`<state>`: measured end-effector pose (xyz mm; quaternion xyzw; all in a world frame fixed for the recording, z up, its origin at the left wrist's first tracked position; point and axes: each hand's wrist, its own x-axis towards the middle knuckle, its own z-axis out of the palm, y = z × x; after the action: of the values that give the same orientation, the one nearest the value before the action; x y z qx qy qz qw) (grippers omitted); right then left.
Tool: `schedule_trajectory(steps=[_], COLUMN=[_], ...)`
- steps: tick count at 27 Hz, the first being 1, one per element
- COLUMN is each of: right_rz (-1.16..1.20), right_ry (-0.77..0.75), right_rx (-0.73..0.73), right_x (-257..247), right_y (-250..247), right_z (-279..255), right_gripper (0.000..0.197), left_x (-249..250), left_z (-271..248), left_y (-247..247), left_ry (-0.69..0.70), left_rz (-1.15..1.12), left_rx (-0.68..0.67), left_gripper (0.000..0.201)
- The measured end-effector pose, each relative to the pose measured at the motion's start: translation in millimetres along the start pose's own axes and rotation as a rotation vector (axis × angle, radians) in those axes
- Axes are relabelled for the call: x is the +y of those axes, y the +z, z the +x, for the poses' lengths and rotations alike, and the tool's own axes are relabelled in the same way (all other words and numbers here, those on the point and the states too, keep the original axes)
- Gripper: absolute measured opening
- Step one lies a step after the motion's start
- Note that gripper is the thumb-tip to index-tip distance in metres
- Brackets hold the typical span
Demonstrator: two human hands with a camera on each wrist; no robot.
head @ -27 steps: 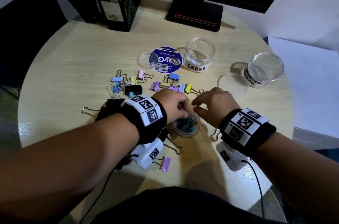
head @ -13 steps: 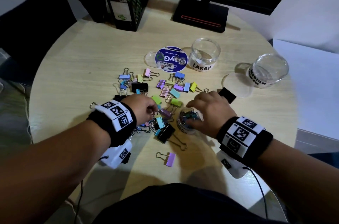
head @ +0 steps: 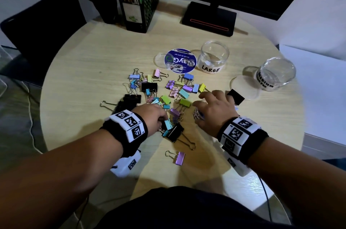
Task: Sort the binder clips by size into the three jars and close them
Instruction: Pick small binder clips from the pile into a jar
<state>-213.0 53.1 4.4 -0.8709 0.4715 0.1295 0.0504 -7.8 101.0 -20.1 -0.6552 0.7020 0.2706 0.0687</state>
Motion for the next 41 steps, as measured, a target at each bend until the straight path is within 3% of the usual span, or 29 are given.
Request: schedule_trajectory(steps=[2,5,8,10,13,17,20,23,27,32,37,41], right_rz=[-0.001,0.053,0.106,0.086,0.088,0.192,0.133,0.044,0.077,0.139,0.188,0.245], right_ry=[-0.132,-0.260,-0.197,-0.220,-0.251,-0.151,-0.138,-0.174,-0.162,-0.137,-0.120,-0.131], right_rx=[0.052,-0.057,-0.229,-0.270,-0.254,-0.232,-0.306,-0.275,-0.241,-0.266,-0.237,-0.224], right_x=[-18.8,-44.8,-56.1,-57.6,-55.6,-55.5,-59.3,-61.7,-59.3,-50.6,-44.0,-38.6], right_y=[3.3,11.9,15.7,17.7,21.9,23.6,22.0,21.5,22.3,23.6,23.8,15.7], right_z=[-4.6,-5.3,-1.0,-1.3,-1.1,8.2,15.7,19.9,21.5,18.7,15.0,5.7], right_gripper=[0.037,0.037,0.050,0.048,0.039,0.046,0.047,0.037,0.035,0.032,0.026,0.017], left_x=[-3.2,-4.7,-4.7,-5.5,-7.1,-2.9,2.5,6.3,13.4,27.7,34.4,31.7], left_z=[-1.5,1.4,4.9,5.7,7.2,13.2,19.5,25.4,28.3,29.1,28.7,29.4], left_y=[-3.2,-5.5,-3.7,-2.8,-3.9,-5.6,-7.8,-9.0,-9.9,-15.6,-12.1,-12.9], left_ry=[-0.031,-0.075,-0.104,-0.116,-0.115,-0.090,-0.075,-0.047,0.023,0.075,0.091,0.088], left_rz=[0.053,0.158,0.188,0.187,0.169,0.190,0.209,0.244,0.232,0.263,0.310,0.299], left_rx=[0.033,-0.005,-0.035,-0.030,-0.029,-0.084,-0.149,-0.208,-0.170,-0.254,-0.239,-0.226], left_gripper=[0.031,0.036,0.037,0.036,0.036,0.035,0.042,0.046,0.034,0.047,0.036,0.040])
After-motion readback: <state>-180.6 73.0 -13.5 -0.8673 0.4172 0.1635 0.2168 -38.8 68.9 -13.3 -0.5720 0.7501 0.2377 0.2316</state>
